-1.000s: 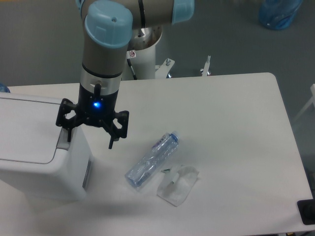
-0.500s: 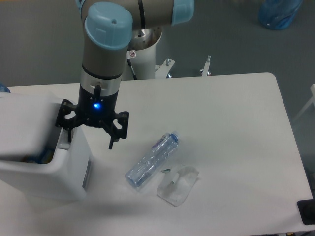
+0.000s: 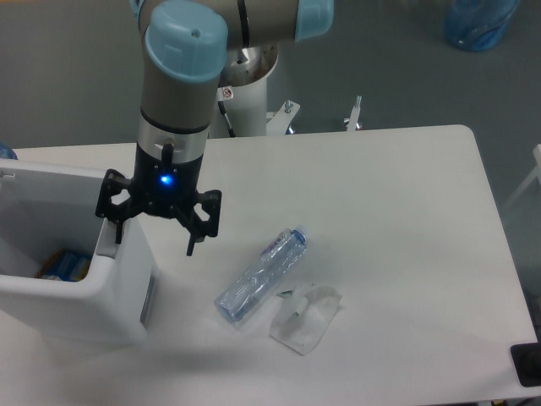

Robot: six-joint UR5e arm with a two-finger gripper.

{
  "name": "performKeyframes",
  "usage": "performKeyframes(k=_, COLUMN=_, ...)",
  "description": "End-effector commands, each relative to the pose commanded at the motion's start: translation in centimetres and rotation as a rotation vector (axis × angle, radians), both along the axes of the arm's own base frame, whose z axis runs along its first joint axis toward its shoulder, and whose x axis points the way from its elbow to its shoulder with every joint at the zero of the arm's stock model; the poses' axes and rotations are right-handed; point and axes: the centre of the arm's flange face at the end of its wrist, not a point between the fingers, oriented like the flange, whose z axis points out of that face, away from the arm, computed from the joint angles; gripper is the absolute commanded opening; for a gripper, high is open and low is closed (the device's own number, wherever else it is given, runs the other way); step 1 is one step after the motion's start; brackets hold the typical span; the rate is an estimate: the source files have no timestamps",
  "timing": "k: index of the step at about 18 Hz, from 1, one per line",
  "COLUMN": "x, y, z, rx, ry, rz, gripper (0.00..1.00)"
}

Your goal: Open the trash can

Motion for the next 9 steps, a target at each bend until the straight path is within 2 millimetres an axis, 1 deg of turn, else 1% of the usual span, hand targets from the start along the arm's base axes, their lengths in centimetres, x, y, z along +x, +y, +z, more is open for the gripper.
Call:
performKeyframes(k=2, x=-3.3, y=-1.8, z=0.5, rx=0.007, ry=0.010, rz=0.053, gripper=1.00)
performKeyframes(k=4, x=-7.4, y=-4.2, z=0.3, rx=0.005, ry=0.013, rz=0.123, gripper=1.00)
performKeyframes(k=5, x=-9.7, y=-5.8, z=0.3, rx=0.006, ry=0.016, rz=0.162, gripper=1.00)
performKeyframes(k=7, x=-13.6, y=-8.5, z=-0.5, rx=-0.007, ry=0.024, rz=0.198, gripper=1.00)
performKeyframes(k=9, x=-16.5, y=-11.1, z=-1.7, rx=-0.039, ry=0.063, rz=0.174, gripper=1.00)
